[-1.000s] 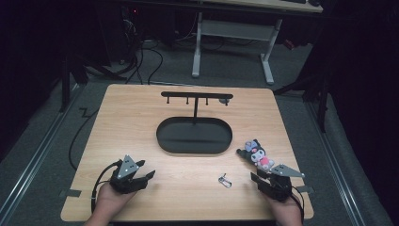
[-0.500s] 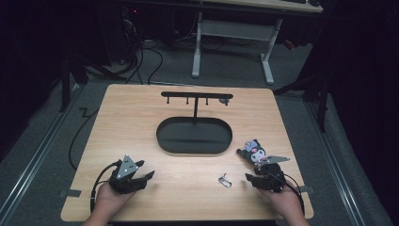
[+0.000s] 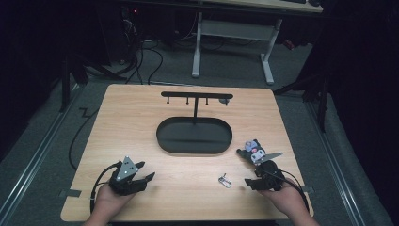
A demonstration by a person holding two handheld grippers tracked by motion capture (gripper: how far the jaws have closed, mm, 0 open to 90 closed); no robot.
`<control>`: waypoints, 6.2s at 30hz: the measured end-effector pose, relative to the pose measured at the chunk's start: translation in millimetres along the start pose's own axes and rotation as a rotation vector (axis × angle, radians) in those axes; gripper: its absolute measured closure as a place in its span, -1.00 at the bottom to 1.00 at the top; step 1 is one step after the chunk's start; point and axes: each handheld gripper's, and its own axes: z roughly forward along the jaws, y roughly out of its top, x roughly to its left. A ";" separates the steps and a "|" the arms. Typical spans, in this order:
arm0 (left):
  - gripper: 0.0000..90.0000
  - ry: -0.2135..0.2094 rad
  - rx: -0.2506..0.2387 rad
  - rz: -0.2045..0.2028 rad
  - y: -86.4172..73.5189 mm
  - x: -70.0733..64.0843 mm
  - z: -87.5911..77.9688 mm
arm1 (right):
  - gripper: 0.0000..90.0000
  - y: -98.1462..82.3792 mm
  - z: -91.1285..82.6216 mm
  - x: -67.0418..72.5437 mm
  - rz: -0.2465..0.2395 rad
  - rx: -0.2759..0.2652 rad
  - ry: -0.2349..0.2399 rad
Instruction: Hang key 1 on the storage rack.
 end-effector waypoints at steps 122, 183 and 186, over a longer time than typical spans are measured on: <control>-0.06 -0.019 0.003 0.013 -2.1 -1.3 0.4 | 0.02 104.0 -37.1 -23.4 0.001 0.061 0.100; -0.06 -0.033 0.001 0.022 0.1 -0.6 1.8 | 0.02 205.1 -93.1 -22.0 0.003 -0.037 0.012; -0.06 -0.033 0.002 0.023 0.0 -0.2 1.4 | 0.02 204.1 -90.8 -26.7 0.014 -0.041 0.003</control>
